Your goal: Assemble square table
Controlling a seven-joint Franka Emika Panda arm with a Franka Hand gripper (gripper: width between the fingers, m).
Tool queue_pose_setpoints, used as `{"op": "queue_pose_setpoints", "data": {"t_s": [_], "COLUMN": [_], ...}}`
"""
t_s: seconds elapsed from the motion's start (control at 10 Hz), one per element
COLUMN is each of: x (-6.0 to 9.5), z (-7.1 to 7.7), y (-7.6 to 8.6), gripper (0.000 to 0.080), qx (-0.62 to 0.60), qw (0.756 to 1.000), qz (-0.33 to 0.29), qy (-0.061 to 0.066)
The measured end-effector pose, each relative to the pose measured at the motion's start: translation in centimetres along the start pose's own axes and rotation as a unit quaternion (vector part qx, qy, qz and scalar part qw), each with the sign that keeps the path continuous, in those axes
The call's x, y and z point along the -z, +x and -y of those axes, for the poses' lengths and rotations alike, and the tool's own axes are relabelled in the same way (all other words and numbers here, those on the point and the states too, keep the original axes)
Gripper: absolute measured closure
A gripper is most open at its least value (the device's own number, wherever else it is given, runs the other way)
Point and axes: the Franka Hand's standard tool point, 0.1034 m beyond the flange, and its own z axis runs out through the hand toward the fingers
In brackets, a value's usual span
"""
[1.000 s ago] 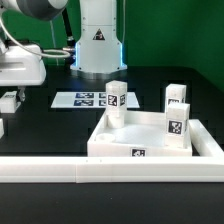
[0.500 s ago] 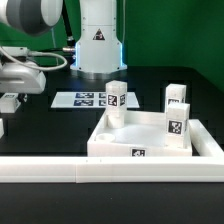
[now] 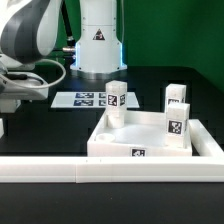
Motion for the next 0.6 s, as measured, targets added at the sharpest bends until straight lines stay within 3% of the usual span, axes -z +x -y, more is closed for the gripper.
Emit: {"op": "queue_pose_setpoints", "data": {"t_s": [0.3, 0.5, 0.6], "x": [-0.81, -0.36, 0.13], "z": [-0.49, -0.16, -0.03], "y": [-0.23, -0.09, 0.10], "gripper": [0.0150, 0.0150, 0.0275], "qx": [0.014, 0.020, 0.021], "qw": [1.000, 1.000, 1.000], "qz": [0.007, 0.005, 0.001], "qy": [0.005, 0.002, -0.001]}}
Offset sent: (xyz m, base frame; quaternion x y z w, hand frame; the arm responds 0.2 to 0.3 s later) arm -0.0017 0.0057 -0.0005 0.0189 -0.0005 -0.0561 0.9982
